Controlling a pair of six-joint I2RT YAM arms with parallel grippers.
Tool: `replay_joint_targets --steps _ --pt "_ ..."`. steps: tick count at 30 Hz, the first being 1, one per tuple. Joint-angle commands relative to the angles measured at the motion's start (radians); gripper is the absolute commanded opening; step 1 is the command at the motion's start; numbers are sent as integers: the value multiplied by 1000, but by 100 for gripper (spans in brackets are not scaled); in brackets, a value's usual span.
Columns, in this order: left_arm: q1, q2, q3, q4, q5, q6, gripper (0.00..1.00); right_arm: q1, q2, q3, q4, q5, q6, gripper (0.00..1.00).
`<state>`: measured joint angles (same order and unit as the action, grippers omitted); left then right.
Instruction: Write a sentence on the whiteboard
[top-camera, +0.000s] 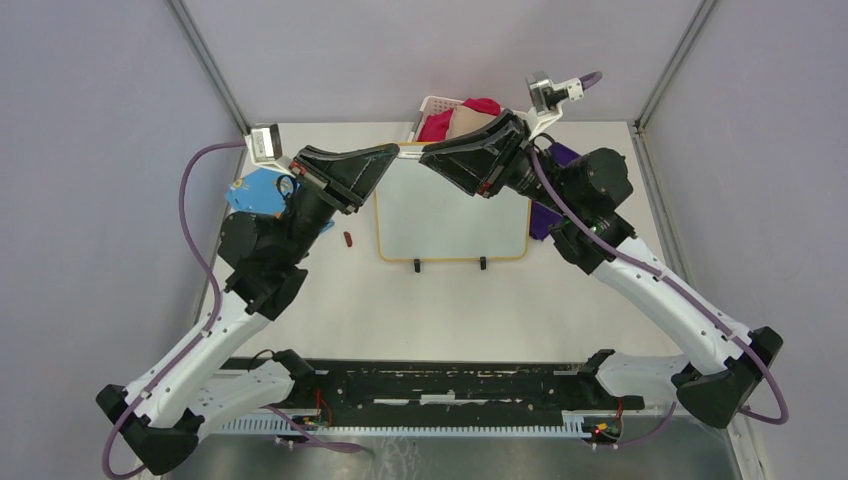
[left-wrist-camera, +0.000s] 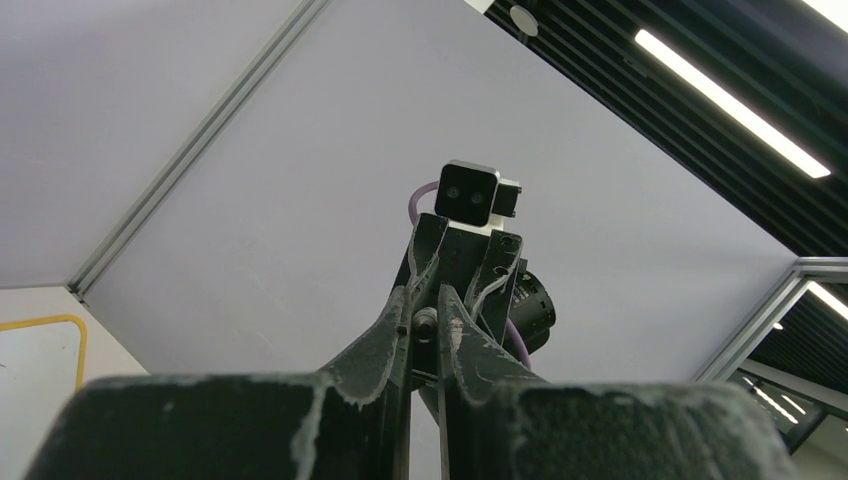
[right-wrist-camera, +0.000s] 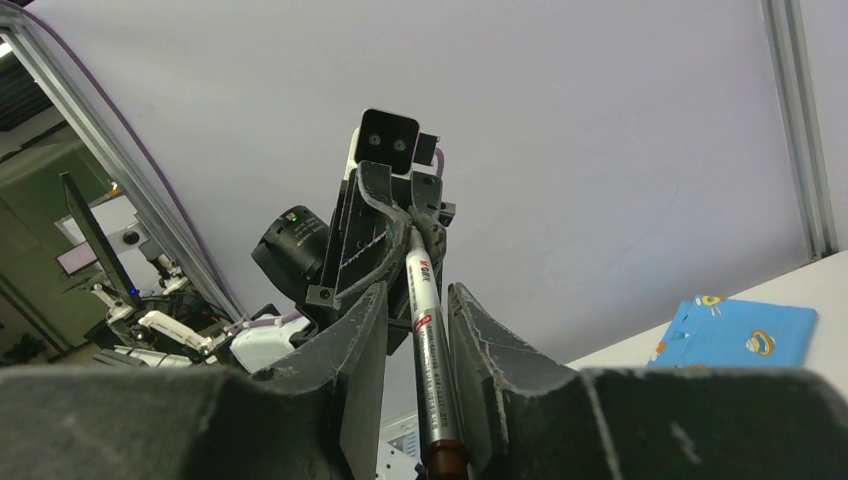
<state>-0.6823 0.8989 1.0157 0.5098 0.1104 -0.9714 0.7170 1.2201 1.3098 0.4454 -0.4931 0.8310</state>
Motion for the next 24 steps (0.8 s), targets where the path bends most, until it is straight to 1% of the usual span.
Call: replay_joint_targets --steps 1,9,15,24 --pt "-2 -18 43 -16 15 10 2 -5 -37 9 49 -9 -2 34" --pt "-2 -19 43 -24 15 11 2 -7 -30 8 61 -19 12 32" --pt "-2 -11 47 -19 15 9 2 -5 -22 18 58 -35 11 34" --pt "-3 -6 43 -8 18 2 2 -5 -19 14 61 -32 10 21"
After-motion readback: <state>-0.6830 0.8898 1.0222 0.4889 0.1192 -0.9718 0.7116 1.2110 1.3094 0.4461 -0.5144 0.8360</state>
